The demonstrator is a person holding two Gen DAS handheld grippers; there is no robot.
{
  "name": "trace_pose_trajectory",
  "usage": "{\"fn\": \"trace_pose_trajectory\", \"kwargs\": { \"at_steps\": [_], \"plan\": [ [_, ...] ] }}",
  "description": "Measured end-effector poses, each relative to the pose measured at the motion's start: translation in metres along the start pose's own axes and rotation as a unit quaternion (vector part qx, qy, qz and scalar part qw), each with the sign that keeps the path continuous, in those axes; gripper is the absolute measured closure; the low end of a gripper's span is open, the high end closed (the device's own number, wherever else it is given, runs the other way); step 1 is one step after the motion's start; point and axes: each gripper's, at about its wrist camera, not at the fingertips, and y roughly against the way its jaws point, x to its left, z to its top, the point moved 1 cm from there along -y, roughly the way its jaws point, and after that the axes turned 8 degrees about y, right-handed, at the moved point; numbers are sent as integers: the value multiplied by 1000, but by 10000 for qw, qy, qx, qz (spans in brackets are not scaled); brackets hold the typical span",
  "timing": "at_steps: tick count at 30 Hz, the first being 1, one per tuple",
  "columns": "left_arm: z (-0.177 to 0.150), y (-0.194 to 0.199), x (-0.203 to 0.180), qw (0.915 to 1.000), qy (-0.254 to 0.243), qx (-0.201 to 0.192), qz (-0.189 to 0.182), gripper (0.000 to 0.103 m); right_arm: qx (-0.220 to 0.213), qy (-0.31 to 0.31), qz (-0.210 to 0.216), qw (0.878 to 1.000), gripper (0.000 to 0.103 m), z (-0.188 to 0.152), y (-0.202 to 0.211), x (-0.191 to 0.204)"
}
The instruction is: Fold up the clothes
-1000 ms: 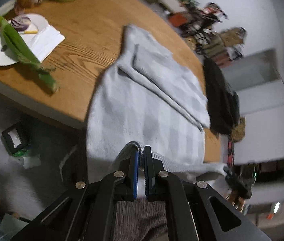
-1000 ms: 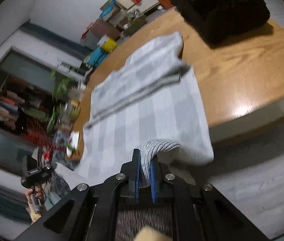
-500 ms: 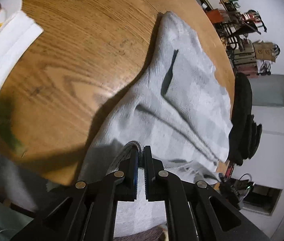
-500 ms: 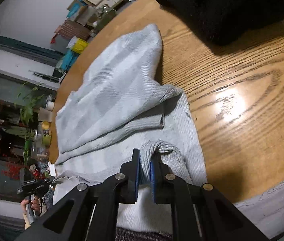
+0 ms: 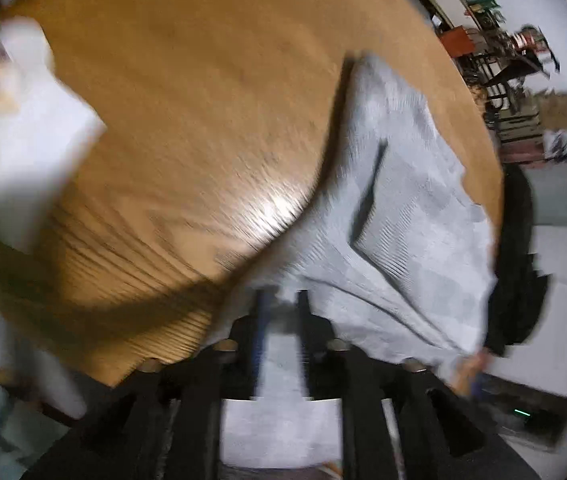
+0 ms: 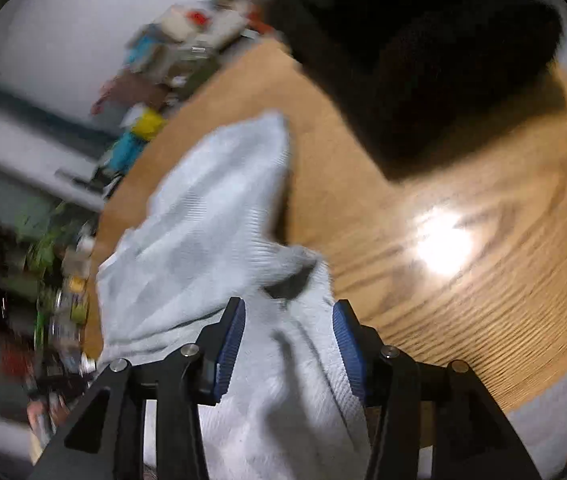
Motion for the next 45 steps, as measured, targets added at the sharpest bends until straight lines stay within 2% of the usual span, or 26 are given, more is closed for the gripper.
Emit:
{"fn": "trace_pose_trajectory", "kwargs": {
  "at_steps": [1, 2, 3, 4, 8, 13, 15, 17, 18, 19, 21, 22, 23, 24, 25, 26, 31, 33, 35, 37, 38, 39, 40, 41, 45],
  "plan": [
    [-5, 10, -3, 9995, -102, -231, 189, 46, -130, 351, -17, 9993, 54, -3, 10, 10],
    [-10, 21, -5, 9980, -204, -461, 378, 26, -200, 650, -47, 9977, 55, -6, 17, 19],
    [-15, 31, -8, 9956, -310, -687, 561, 24, -186, 879, -97, 9959, 55, -12, 21, 27],
    [-28, 38, -14, 9939, -549, -757, 577, 24, -149, 1047, -100, 9943, 55, -19, 23, 34],
    [-75, 27, -26, 9919, -1259, -149, 89, 24, 188, 1199, 144, 9925, 55, -55, 14, 42],
    [-103, -9, -17, 9914, -1297, 67, 181, 24, 648, 826, 93, 9944, 58, -86, -12, 24],
    [-102, -22, -9, 9924, -1210, 104, 192, 24, 748, 713, 3, 9946, 70, -94, -15, 16],
    [-96, -32, 4, 9950, -938, 55, 326, 31, 723, 604, 63, 9955, 72, -98, -11, 8],
    [-96, -28, 7, 9961, -839, -84, 257, 33, 719, 558, 77, 9958, 73, -99, -8, 4],
    [-96, -23, 6, 9957, -817, -230, 366, 42, 725, 588, 44, 9956, 73, -102, -5, 3],
    [-97, -10, -2, 9854, -1018, -805, 1100, 59, 752, 983, -196, 9921, 73, -110, -3, 11],
    [-101, -8, -10, 9823, -1214, -848, 1150, 77, 794, 1223, -378, 9886, 73, -113, -2, 18],
    [-104, -6, -18, 9787, -1410, -890, 1199, 90, 856, 1411, -552, 9847, 71, -115, -2, 24],
    [-108, -3, -27, 9748, -1605, -926, 1240, 92, 873, 1510, -615, 9827, 69, -113, -3, 29],
    [-115, -6, -39, 9745, -1830, -755, 1057, 94, 858, 1616, -644, 9810, 69, -111, -3, 35],
    [-121, -10, -47, 9715, -2011, -665, 1060, 95, 827, 1701, -649, 9798, 70, -108, -3, 40],
    [-150, -39, -82, 9514, -2826, 0, 1226, 96, 754, 2079, -596, 9734, 70, -88, -11, 65],
    [-150, -47, -89, 9514, -2827, 346, 1167, 96, 761, 2271, -571, 9692, 66, -84, -14, 76],
    [-142, -51, -91, 9545, -2670, 509, 1228, 95, 773, 2379, -532, 9668, 65, -80, -19, 84],
    [-129, -51, -93, 9575, -2496, 567, 1330, 86, 790, 2329, -510, 9679, 63, -77, -25, 88],
    [-118, -51, -94, 9607, -2345, 649, 1338, 73, 796, 2291, -495, 9689, 63, -75, -27, 89],
    [-110, -51, -93, 9632, -2188, 675, 1405, 64, 799, 2258, -474, 9697, 63, -74, -28, 88],
    [-102, -50, -92, 9655, -2031, 700, 1471, 47, 802, 2225, -453, 9706, 62, -72, -29, 87],
    [-94, -50, -91, 9675, -1873, 723, 1537, 38, 806, 2199, -443, 9712, 62, -71, -30, 86],
    [-61, -43, -84, 9711, -1294, 660, 1893, 38, 754, 2127, -541, 9727, 62, -66, -26, 78]
  ]
}}
